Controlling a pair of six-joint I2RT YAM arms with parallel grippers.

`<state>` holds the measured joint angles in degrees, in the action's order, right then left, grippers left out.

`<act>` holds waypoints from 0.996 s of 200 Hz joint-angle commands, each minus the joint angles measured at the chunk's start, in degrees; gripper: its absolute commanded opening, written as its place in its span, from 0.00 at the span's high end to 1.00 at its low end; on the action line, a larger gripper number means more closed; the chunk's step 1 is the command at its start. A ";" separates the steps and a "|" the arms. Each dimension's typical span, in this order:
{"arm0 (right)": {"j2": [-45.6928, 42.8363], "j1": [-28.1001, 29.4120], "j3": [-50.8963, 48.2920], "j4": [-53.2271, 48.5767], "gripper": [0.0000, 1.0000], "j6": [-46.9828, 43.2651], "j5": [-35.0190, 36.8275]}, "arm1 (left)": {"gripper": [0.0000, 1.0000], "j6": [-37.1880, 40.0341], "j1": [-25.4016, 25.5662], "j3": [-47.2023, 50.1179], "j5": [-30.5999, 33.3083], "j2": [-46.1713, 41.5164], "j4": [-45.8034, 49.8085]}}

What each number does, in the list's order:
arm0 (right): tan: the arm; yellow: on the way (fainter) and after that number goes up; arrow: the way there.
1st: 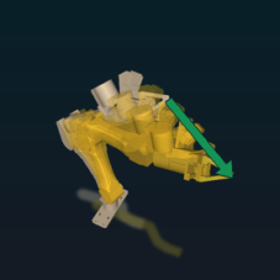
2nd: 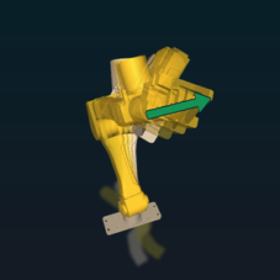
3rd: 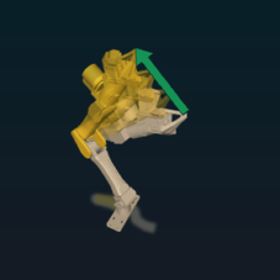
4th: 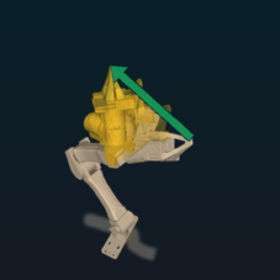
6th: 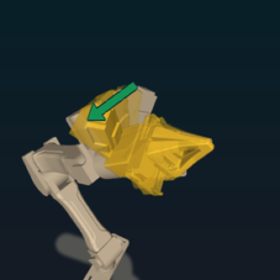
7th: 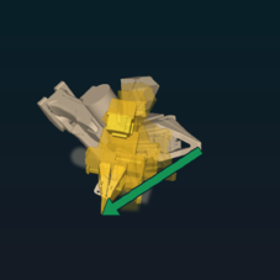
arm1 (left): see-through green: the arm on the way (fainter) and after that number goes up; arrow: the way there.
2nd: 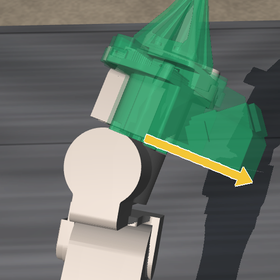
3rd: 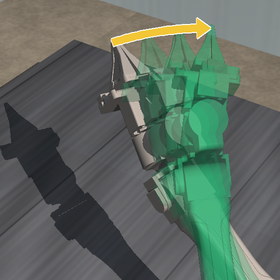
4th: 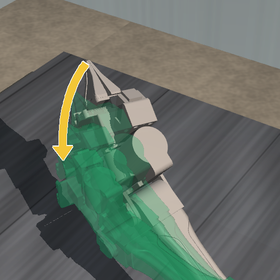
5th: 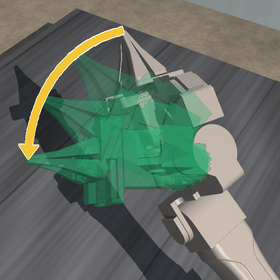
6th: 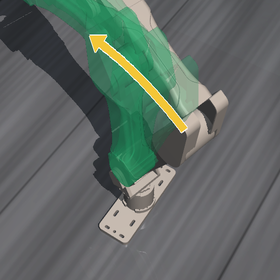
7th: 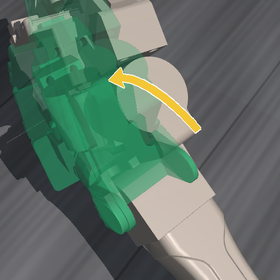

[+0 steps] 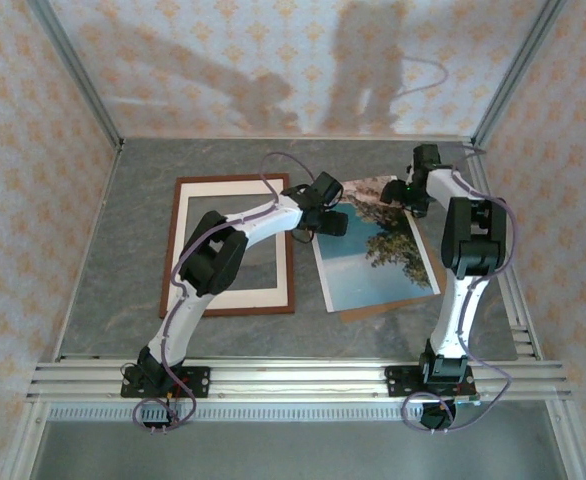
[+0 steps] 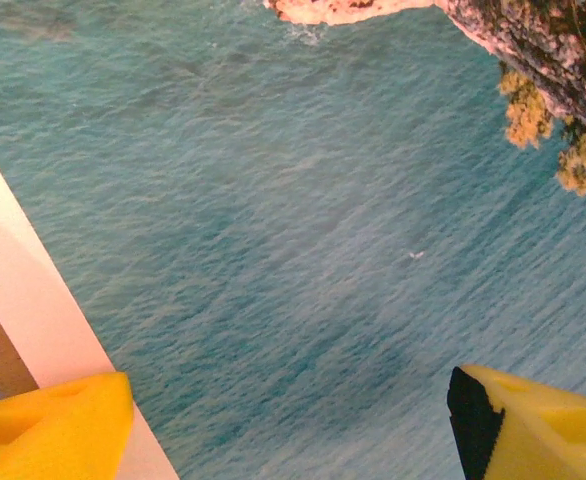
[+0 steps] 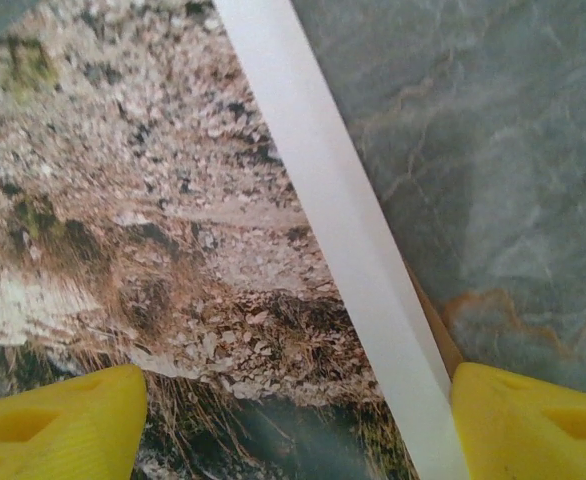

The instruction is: Put the photo into the frame

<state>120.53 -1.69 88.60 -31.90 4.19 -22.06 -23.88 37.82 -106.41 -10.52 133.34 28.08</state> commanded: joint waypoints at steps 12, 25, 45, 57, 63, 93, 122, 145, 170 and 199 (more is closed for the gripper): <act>-1.75 -0.43 -3.82 -3.12 0.24 0.98 -9.63 | 0.19 1.00 0.06 -1.43 -3.22 3.11 0.29; -2.35 -0.91 -4.13 -2.58 0.25 1.07 -11.24 | 0.19 1.02 0.07 -1.42 -3.51 3.23 0.21; -3.32 -1.53 -4.22 -2.38 0.25 1.11 -11.97 | 0.19 0.95 0.06 -1.43 -3.54 3.28 0.14; -4.12 -1.97 -4.76 -1.50 0.24 1.04 -13.32 | 0.19 0.94 0.06 -1.28 -3.63 3.24 0.07; -4.41 -2.12 -5.02 -1.06 0.23 1.12 -14.20 | 0.19 0.92 0.06 -1.29 -3.76 3.29 0.05; -5.47 -2.35 -6.03 0.65 0.22 0.66 -19.71 | 0.19 0.67 0.06 -1.12 -3.83 3.27 -0.12; -6.39 -2.26 -7.30 1.22 0.21 -1.31 -23.75 | 0.19 0.70 0.08 -0.75 -3.85 2.93 -0.30; -6.81 -2.16 -7.86 1.29 0.24 -2.47 -25.94 | 0.19 0.70 0.10 -0.69 -3.89 2.66 -0.48; -7.26 -2.04 -8.11 1.46 0.31 -2.52 -26.06 | 0.19 0.69 0.05 -0.72 -3.92 2.06 -0.54; -8.27 -2.13 -8.39 1.74 0.44 -1.46 -25.37 | 0.19 0.93 -0.03 -0.72 -3.72 0.80 -0.50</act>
<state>115.50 -4.19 81.25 -30.41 2.74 -46.30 -23.88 37.50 -107.00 -11.77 133.67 28.05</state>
